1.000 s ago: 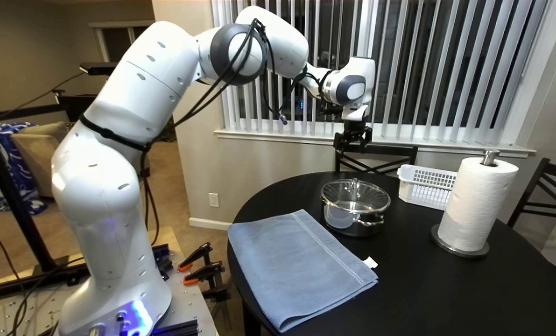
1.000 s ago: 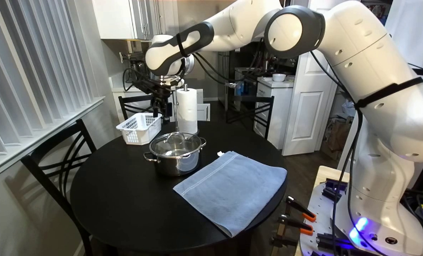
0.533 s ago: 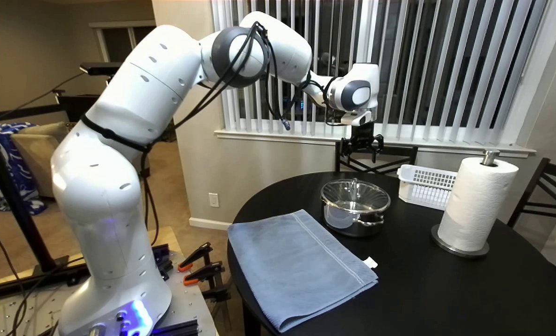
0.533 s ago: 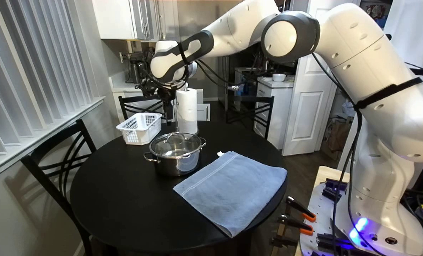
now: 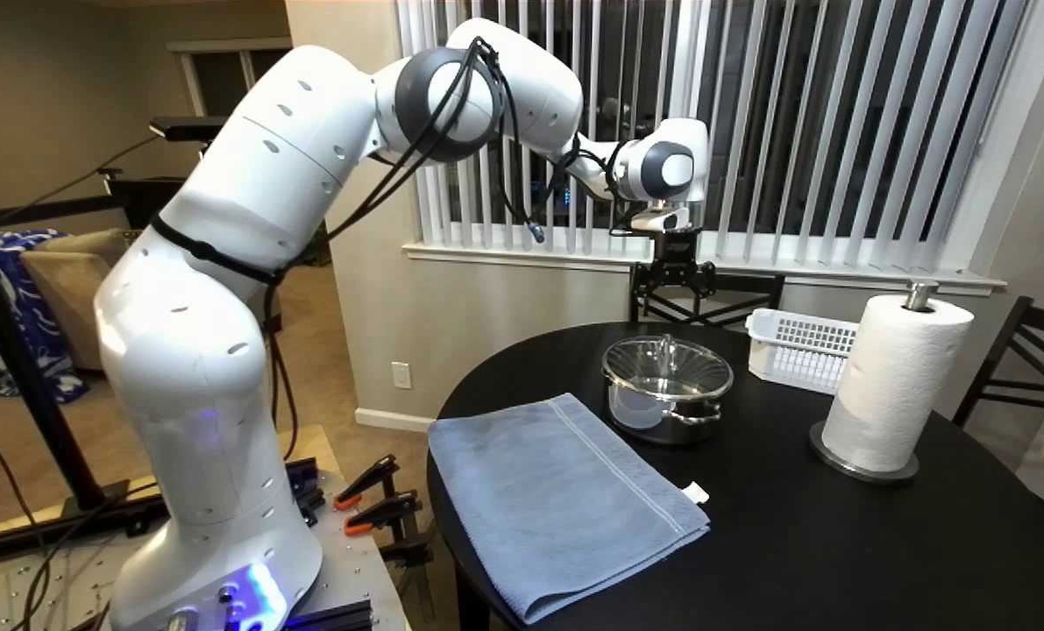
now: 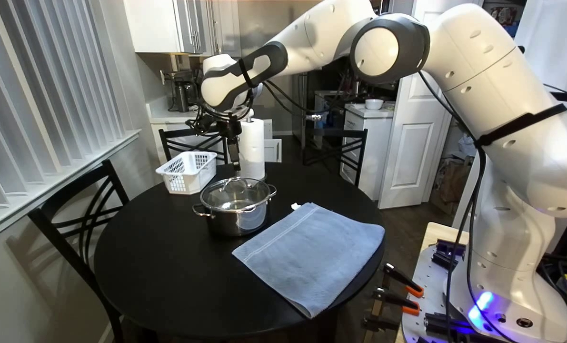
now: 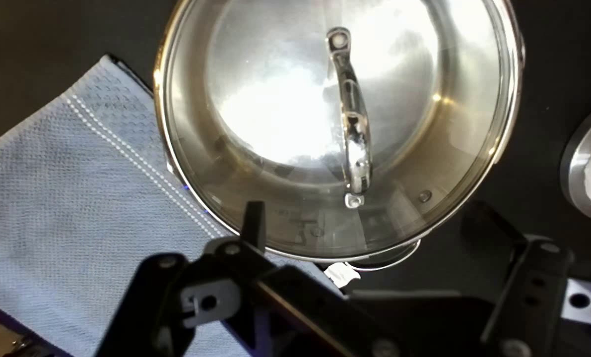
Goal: Remove the glass lid from the pot and then put it on the blue towel
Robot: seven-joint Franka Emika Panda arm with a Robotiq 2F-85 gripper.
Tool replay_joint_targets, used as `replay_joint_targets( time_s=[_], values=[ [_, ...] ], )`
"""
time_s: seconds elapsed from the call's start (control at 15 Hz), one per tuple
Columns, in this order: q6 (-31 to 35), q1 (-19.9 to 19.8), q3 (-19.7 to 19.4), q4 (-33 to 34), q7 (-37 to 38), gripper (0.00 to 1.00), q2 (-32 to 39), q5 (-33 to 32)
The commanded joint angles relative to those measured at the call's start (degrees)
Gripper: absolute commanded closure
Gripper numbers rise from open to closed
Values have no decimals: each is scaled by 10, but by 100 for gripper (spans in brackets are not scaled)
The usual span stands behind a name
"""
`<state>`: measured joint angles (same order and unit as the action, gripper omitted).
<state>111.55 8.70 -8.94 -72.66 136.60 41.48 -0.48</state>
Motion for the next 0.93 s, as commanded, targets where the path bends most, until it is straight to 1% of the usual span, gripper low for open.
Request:
replay_joint_targets(
  time_s=[0.0, 0.07, 0.13, 0.6, 0.67, 0.87],
  values=[
    [-37, -13, 19, 3, -19, 0, -16, -4],
    [-41, -17, 21, 8, -21, 0, -14, -2],
    [-27, -10, 17, 12, 0, 0, -2, -7],
    [-28, -11, 18, 14, 0, 0, 1, -7],
    [-42, -11, 16, 31, 4, 0, 17, -9],
    [-94, -29, 28, 77, -24, 0, 57, 7]
  ],
)
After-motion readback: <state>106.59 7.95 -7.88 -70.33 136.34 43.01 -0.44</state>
